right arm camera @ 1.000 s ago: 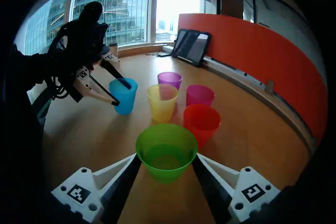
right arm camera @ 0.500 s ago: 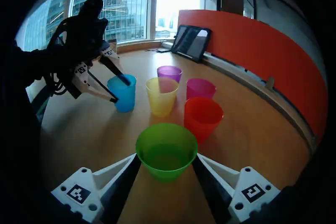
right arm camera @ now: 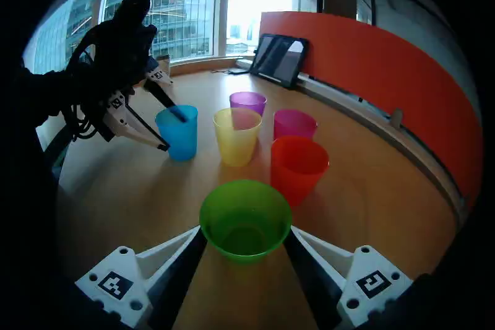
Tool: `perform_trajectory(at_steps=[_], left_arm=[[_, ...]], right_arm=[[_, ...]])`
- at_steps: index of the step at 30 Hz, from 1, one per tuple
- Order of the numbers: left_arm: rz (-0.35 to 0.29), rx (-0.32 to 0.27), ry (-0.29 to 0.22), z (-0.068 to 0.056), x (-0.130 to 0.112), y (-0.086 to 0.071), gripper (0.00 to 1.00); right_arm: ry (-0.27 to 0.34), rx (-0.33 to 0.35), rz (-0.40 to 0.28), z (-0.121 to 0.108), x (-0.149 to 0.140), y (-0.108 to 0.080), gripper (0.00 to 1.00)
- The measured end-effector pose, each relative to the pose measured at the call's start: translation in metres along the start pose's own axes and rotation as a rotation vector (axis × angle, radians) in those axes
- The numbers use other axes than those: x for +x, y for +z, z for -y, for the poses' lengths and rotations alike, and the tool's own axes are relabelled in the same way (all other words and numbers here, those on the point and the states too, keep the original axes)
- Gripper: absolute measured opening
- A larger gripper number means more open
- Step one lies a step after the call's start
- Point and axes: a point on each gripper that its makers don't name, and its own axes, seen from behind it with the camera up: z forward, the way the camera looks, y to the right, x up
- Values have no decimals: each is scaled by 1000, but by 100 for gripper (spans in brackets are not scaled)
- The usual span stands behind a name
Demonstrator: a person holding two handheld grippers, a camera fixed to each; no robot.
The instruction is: Pour water
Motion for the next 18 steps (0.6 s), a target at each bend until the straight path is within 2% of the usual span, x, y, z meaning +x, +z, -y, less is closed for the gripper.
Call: perform_trajectory(at_steps=[4,9,18], left_arm=[[5,6,-1,1,-1,-1,93],[17,11,0,1,-5,-2,93],[25,22,0,0,-11,-9,93]], right_arm=[[6,-4,-1,-1,0,-1,90],[12,-11,3,-2,-3,-2,97],[15,-30,9,-1,-11,-11,100]])
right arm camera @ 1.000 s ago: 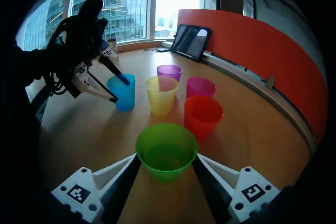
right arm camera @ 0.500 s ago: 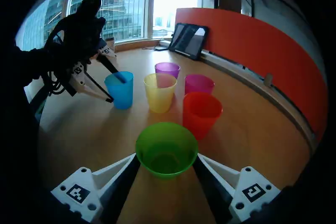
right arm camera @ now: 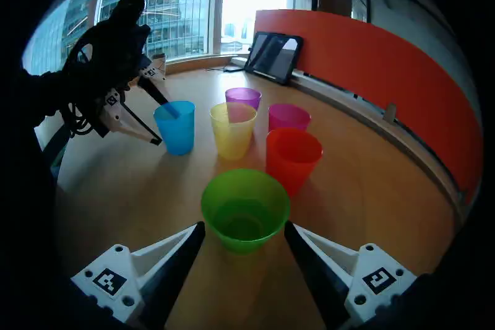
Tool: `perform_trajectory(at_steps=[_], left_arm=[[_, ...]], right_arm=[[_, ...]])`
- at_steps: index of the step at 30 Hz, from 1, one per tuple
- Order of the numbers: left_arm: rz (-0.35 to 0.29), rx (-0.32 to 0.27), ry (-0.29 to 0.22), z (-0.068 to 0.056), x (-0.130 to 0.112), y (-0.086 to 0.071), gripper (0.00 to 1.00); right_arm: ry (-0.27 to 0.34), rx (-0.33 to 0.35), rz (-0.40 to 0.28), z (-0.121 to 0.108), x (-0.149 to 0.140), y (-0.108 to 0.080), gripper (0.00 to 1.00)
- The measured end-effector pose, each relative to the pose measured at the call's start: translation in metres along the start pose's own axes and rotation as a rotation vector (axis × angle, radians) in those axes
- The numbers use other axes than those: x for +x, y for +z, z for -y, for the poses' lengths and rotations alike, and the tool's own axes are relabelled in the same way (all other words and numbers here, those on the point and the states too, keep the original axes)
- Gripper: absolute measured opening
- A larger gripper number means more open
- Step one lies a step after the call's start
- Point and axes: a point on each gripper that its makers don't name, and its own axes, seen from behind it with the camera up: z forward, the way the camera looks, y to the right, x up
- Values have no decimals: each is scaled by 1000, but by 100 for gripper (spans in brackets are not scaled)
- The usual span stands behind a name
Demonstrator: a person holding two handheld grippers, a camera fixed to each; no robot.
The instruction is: Pour water
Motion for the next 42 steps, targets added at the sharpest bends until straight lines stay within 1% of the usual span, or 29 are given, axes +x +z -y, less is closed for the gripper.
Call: perform_trajectory(at_steps=[11,21,24,29,35,42], left_arm=[[-6,28,-16,3,-10,-18,93],[-39,94,-47,11,-15,-39,93],[-60,123,-54,14,-14,-46,93],[-116,187,-72,22,-7,-59,93],[-176,240,-87,26,-1,-75,92],[-231,290,-144,33,-1,-88,93]], right_arm=[[17,-46,-19,-2,-5,-23,100],[40,-105,-59,-7,-6,-43,100],[52,-129,-80,-10,-5,-51,100],[67,-176,-121,-15,1,-62,100],[88,-229,-161,-20,6,-72,100],[103,-305,-217,-27,15,-80,99]])
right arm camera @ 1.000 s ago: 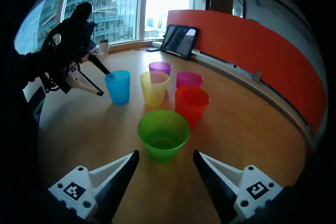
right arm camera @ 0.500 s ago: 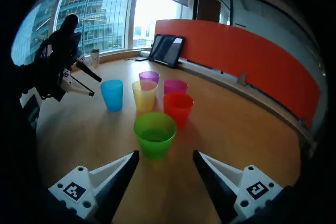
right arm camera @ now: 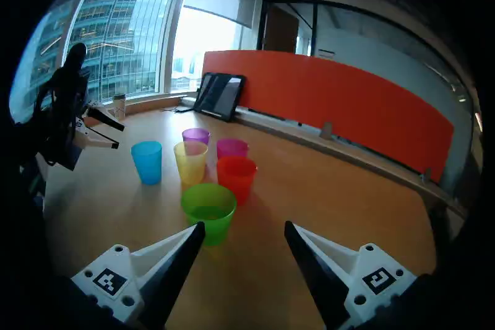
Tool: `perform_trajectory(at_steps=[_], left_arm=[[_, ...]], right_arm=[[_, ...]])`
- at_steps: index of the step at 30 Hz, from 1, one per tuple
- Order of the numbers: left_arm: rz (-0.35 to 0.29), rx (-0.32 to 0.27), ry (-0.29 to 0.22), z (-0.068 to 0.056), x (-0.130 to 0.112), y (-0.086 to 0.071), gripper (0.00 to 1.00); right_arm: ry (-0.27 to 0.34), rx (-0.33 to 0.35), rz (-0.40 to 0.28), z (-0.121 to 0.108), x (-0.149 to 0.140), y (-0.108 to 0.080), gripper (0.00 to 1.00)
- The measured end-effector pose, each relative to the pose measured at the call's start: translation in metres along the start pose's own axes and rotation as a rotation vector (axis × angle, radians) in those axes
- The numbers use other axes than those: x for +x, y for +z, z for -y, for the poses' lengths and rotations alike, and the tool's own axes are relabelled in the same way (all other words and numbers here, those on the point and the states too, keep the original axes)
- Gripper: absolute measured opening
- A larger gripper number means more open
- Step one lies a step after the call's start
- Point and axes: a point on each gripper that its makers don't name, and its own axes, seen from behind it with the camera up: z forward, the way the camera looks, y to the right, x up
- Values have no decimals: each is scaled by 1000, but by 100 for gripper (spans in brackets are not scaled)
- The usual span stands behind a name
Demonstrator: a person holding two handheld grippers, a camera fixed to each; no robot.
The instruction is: Pour water
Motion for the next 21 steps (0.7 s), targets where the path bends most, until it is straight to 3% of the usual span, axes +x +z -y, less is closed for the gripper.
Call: perform_trajectory(at_steps=[8,21], left_arm=[[-88,50,-66,13,14,-6,93],[-253,166,-94,32,43,-23,92]], right_arm=[[9,-91,-72,-14,18,-2,99],[37,-250,-196,-35,50,-10,100]])
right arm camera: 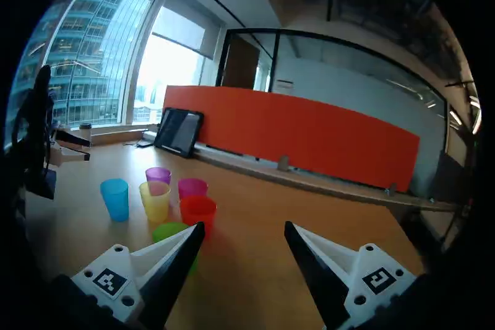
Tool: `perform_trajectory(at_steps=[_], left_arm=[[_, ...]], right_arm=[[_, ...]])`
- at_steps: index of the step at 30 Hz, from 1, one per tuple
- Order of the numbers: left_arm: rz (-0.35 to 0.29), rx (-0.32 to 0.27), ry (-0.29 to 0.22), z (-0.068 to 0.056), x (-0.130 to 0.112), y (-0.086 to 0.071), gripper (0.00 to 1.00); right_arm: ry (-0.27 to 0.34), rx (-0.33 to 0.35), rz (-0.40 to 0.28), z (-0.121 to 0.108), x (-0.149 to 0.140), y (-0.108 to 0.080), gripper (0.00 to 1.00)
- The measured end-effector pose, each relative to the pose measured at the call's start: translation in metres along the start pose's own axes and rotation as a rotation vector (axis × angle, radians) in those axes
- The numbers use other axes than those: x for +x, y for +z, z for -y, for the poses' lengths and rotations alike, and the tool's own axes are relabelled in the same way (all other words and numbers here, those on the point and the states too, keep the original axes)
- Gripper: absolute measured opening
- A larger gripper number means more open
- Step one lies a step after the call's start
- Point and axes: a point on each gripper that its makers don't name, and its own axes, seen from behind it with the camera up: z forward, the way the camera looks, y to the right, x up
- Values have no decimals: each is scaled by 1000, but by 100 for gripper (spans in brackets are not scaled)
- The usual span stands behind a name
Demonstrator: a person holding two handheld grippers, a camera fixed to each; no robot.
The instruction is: Pour water
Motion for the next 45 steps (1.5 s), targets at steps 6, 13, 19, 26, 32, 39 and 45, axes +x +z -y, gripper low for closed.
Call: perform_trajectory(at_steps=[6,13,19,26,32,39,45], left_arm=[[-68,54,-35,11,15,-7,92],[-138,126,-91,23,27,-17,93],[-188,185,-128,33,36,-25,93],[-216,247,-128,44,40,-30,93],[-233,285,-130,49,40,-31,93],[-256,302,-135,51,35,-30,93],[-260,301,-137,51,25,-28,92]], right_arm=[[36,-86,-62,-12,15,-1,99],[88,-169,-122,-21,25,-6,99],[123,-247,-177,-32,36,-13,100],[145,-316,-216,-43,47,-19,100],[169,-320,-223,-40,49,-23,100],[191,-317,-220,-38,52,-27,100],[186,-331,-215,-40,53,-30,99]])
